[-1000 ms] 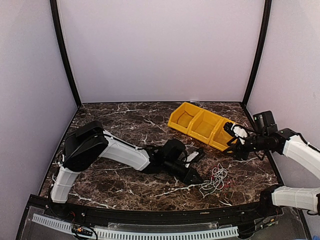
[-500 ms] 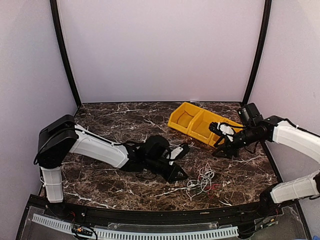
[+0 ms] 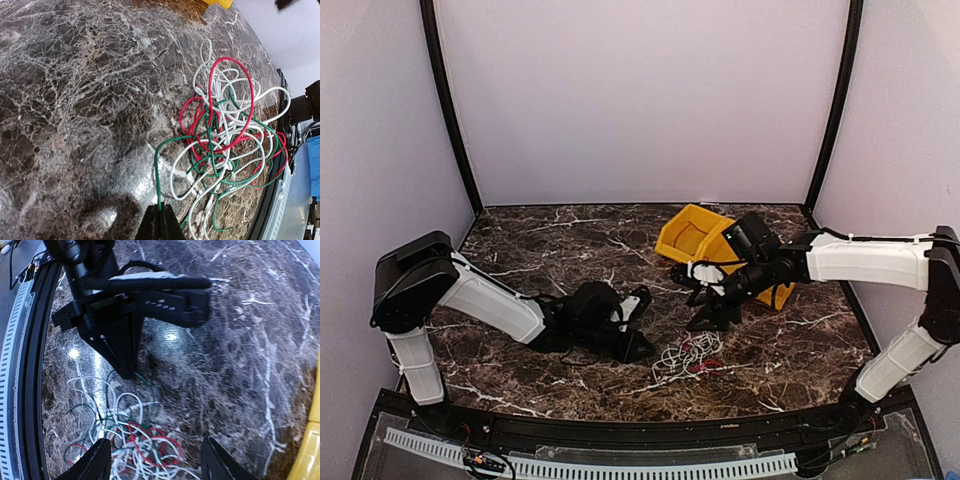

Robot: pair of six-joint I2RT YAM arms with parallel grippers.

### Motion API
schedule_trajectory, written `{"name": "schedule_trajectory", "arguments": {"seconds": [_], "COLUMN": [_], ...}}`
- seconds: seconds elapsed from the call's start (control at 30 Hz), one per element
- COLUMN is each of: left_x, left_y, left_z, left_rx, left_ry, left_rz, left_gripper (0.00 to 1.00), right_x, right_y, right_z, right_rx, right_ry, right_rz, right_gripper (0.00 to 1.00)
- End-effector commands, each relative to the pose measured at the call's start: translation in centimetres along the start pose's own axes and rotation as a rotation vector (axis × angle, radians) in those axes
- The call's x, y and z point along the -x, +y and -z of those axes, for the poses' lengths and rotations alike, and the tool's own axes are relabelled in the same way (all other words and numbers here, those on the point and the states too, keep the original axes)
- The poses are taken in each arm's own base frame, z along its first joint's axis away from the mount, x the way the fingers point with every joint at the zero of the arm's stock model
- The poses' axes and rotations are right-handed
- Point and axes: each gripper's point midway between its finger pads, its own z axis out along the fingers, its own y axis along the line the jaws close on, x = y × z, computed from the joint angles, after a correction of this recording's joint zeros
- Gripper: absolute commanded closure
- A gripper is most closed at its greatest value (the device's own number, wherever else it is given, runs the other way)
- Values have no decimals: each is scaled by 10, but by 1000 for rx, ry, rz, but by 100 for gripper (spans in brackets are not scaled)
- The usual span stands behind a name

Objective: Untangle the cables

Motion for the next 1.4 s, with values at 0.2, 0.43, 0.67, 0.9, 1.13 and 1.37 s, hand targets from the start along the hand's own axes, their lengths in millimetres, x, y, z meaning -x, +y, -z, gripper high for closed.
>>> {"name": "schedule_trajectory", "arguments": {"seconds": [0.2,0.43,0.67,0.9,1.13,1.37], "left_x": [29,31,35,43,86,153], "left_y": [-7,-6,-9,5,38,47], "left_z": [23,26,34,60,141,275], "left_rx": [-112,-132,-135,-20,216,449], "left_ry": [-145,-154,-187,-204,-322,-547], "left_rz": [82,86,92,24,-85,-170], "left_gripper": [100,100,100,100,100,100], "right_x": [5,-16,-48,-75,-100,-109], "right_y": [34,34,28,37,44,36], "right_z": [-67,-89,-105,-112,-107,-101], "right_rx": [26,2,-50,11,17,-8], "right_ry": [110,163,255,331,372,379], "right_rz": [264,273,316,290,271,240], "right_gripper": [31,27,33,62,71,68]}}
